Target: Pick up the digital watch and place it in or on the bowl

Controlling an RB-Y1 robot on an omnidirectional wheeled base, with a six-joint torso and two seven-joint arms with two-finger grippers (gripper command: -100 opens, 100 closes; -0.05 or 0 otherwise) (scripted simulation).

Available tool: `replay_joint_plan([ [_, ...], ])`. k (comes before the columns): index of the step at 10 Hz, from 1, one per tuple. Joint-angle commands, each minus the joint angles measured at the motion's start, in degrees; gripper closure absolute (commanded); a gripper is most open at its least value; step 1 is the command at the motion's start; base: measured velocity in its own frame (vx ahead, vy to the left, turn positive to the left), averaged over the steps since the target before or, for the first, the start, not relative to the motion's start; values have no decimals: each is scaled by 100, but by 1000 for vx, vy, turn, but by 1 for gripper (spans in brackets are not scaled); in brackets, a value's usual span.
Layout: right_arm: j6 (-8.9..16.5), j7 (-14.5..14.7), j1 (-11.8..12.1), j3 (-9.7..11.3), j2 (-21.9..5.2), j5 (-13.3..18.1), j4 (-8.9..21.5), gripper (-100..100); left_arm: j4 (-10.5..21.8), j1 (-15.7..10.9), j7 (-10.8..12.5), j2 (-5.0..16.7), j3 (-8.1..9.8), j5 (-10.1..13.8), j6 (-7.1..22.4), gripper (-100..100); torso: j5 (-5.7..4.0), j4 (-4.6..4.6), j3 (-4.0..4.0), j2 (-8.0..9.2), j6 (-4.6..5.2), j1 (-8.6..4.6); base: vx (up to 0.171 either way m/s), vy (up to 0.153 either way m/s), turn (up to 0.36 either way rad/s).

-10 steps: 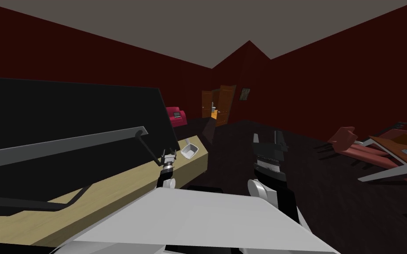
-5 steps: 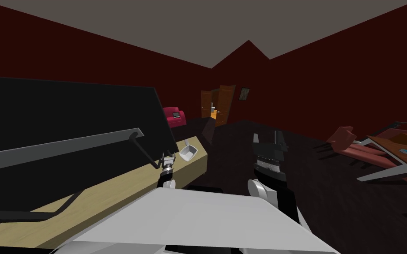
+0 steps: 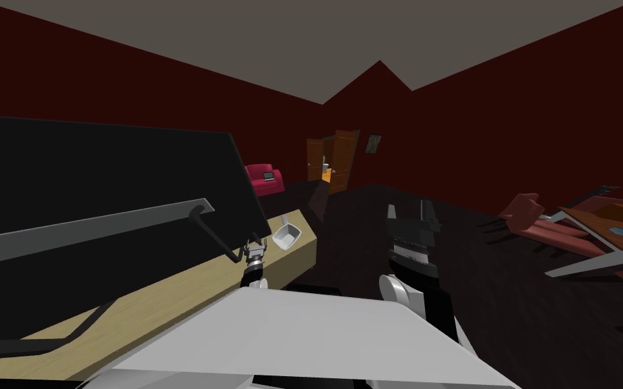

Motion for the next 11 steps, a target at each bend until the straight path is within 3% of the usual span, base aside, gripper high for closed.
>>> replay_joint_plan([
  [1,0,0,0,0,0,0,0,0,252,-59,117,7,77,125,41,-100,0,0,0,0,0,0,64,-5,-25],
  [7,0,0,0,0,0,0,0,0,921,-238,374,34,222,387,35,-100,0,3,9,17,0,1,23,-7,5],
  [8,0,0,0,0,0,0,0,0,878,-235,336,18,202,352,12,-100,0,4,10,18,-1,0,0,0,0],
  [9,0,0,-1,0,0,0,0,0,895,-238,347,18,205,357,8,0,-1,4,11,19,0,1,0,0,0],
  [10,0,0,-1,0,0,0,0,0,1042,-315,432,167,318,440,24,-100,0,4,11,19,0,2,-8,-25,-175],
  [11,0,0,-1,1,0,0,0,0,1092,-340,461,217,356,468,29,-100,-2,5,13,22,3,-4,-11,-31,-181],
])
